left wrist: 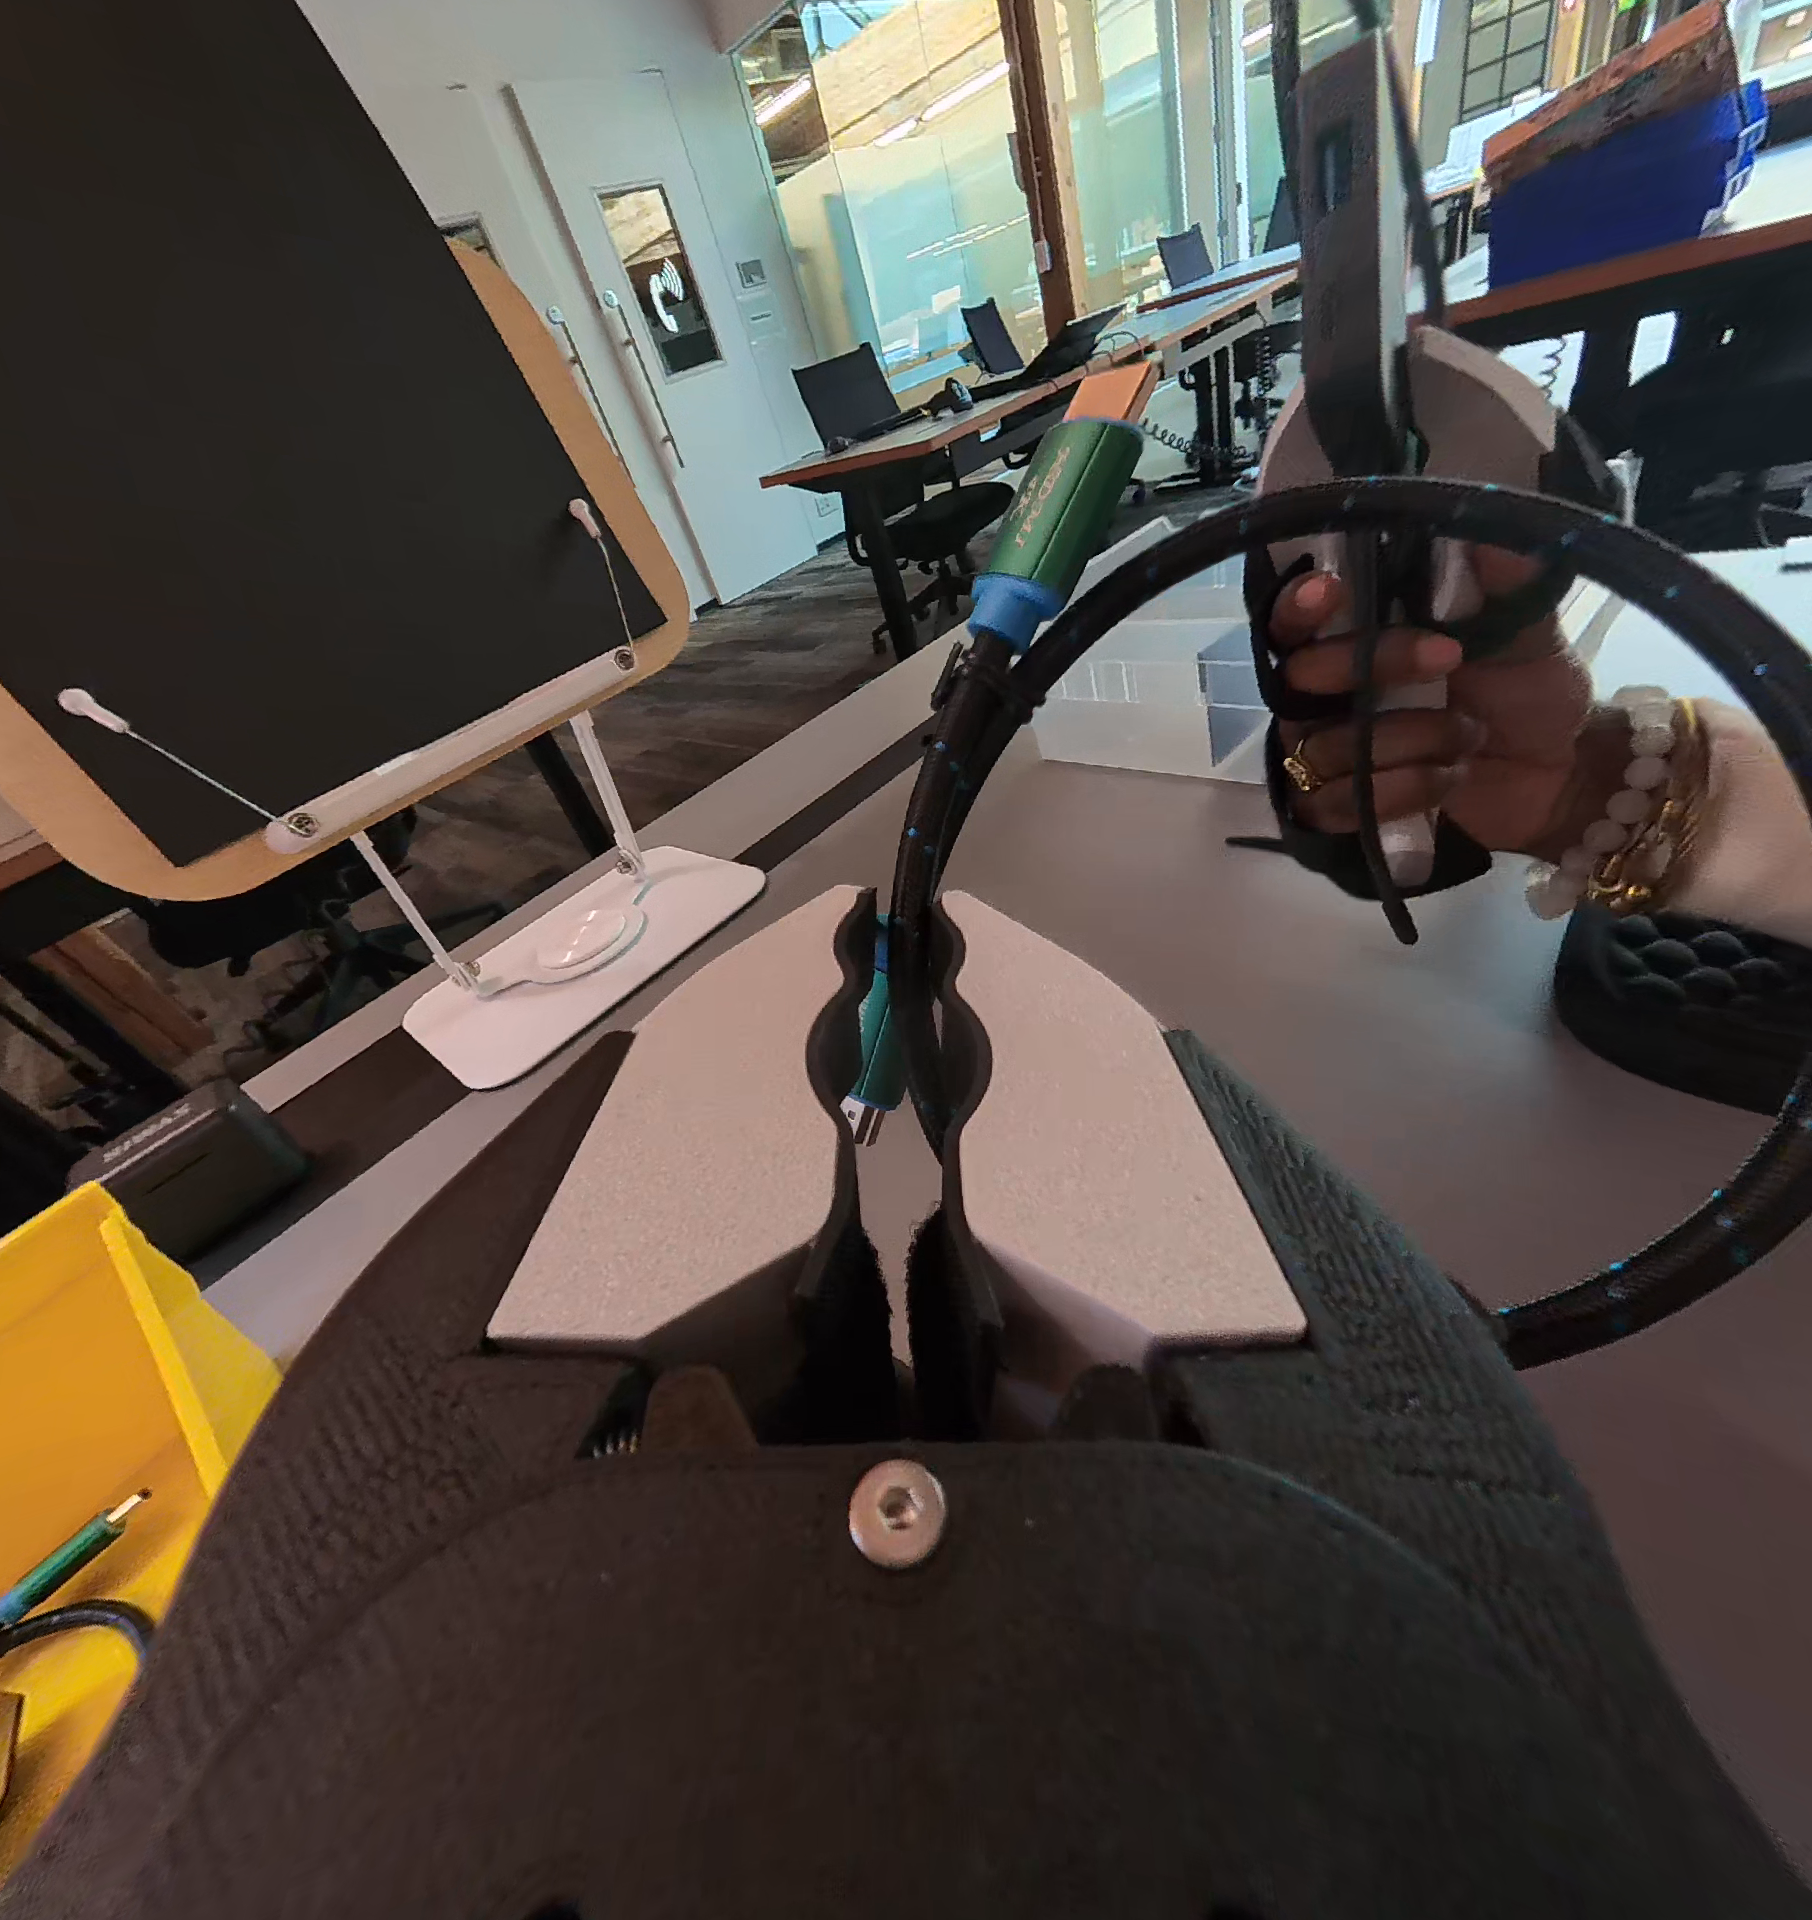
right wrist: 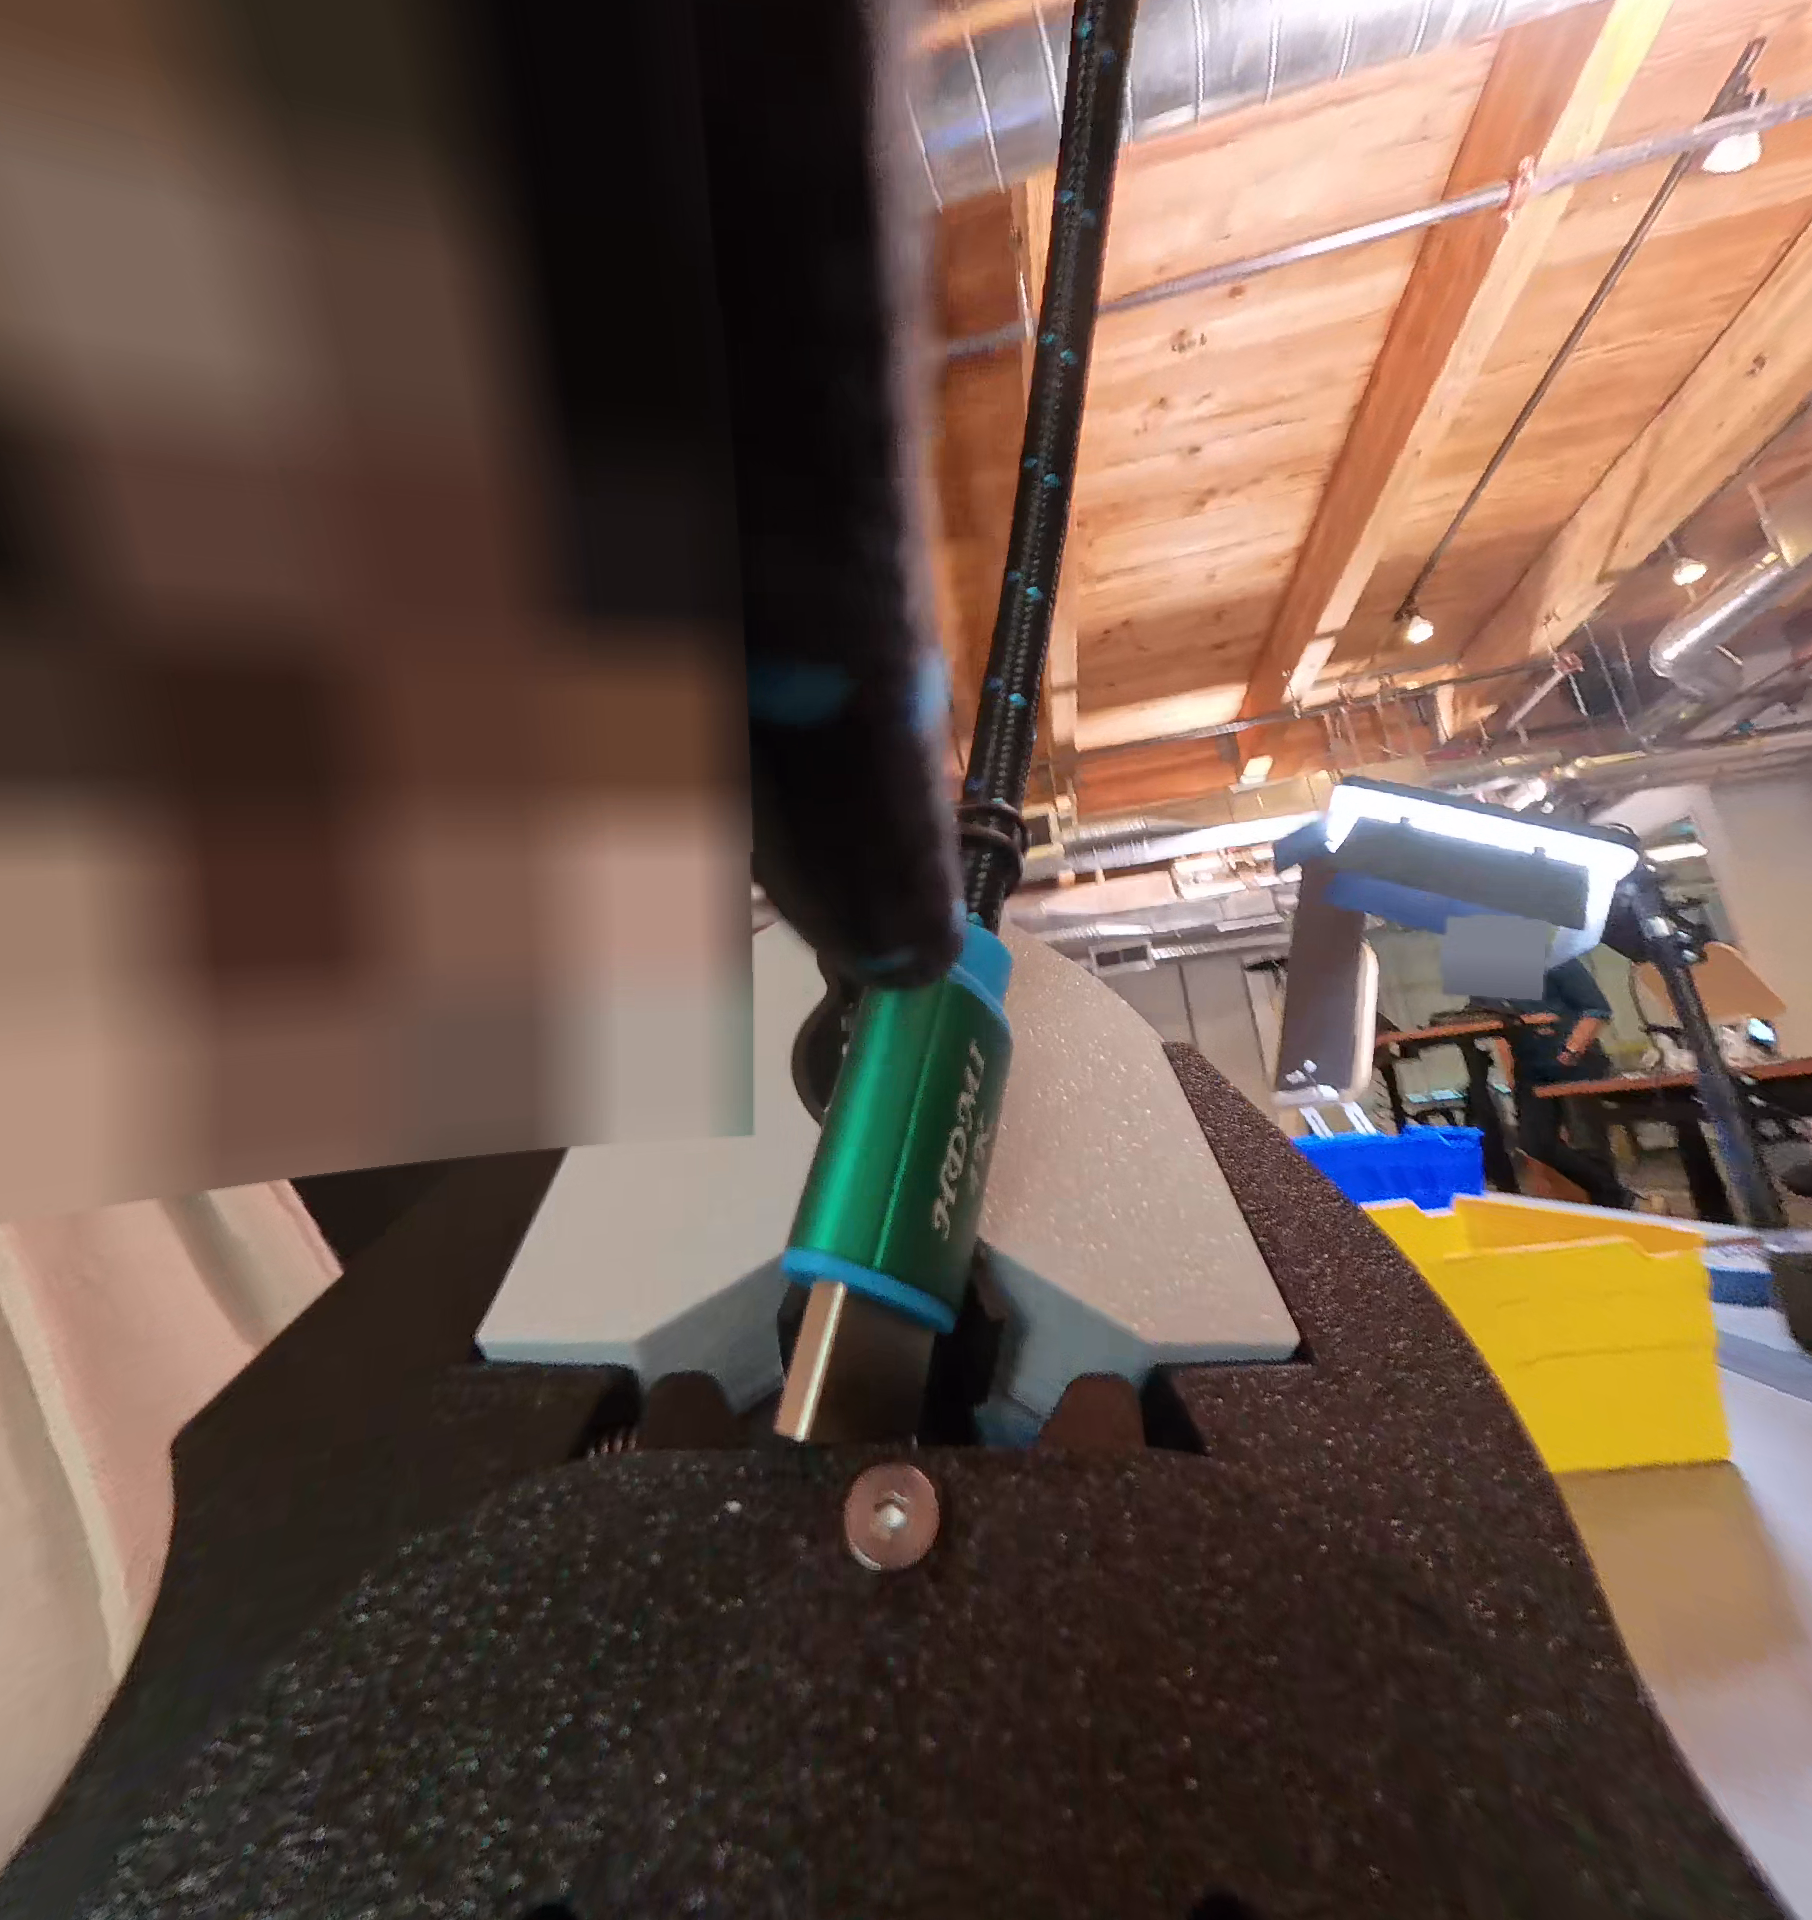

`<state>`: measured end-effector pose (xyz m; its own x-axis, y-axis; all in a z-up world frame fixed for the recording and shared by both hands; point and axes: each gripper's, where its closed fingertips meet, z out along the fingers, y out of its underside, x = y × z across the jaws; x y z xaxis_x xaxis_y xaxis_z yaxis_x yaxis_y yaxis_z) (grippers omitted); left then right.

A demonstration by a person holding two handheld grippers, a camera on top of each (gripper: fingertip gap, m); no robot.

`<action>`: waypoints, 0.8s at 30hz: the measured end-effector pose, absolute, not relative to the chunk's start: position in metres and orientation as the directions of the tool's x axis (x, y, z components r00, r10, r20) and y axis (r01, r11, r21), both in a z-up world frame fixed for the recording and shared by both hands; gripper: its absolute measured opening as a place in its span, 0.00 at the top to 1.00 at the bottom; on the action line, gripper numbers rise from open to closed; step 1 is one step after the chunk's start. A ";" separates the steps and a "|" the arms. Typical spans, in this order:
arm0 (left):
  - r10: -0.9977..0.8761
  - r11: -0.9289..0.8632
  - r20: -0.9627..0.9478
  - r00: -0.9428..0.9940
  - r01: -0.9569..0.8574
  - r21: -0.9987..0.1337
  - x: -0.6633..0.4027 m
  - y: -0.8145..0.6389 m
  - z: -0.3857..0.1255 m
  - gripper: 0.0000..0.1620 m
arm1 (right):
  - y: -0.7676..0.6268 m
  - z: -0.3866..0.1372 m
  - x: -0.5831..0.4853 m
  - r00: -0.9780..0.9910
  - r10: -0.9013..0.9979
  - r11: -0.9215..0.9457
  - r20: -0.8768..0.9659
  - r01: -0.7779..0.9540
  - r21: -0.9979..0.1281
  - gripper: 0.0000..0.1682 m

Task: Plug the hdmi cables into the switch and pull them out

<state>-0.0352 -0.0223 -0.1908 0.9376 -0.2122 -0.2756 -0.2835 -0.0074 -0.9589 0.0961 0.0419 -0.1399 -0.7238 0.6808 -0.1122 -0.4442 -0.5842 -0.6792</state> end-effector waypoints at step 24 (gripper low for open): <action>-0.175 -0.019 -0.437 0.882 -0.447 -0.894 -0.037 -0.026 -0.188 0.94 | 0.014 -0.136 0.111 -0.643 0.756 -0.329 0.118 -0.530 -0.782 0.92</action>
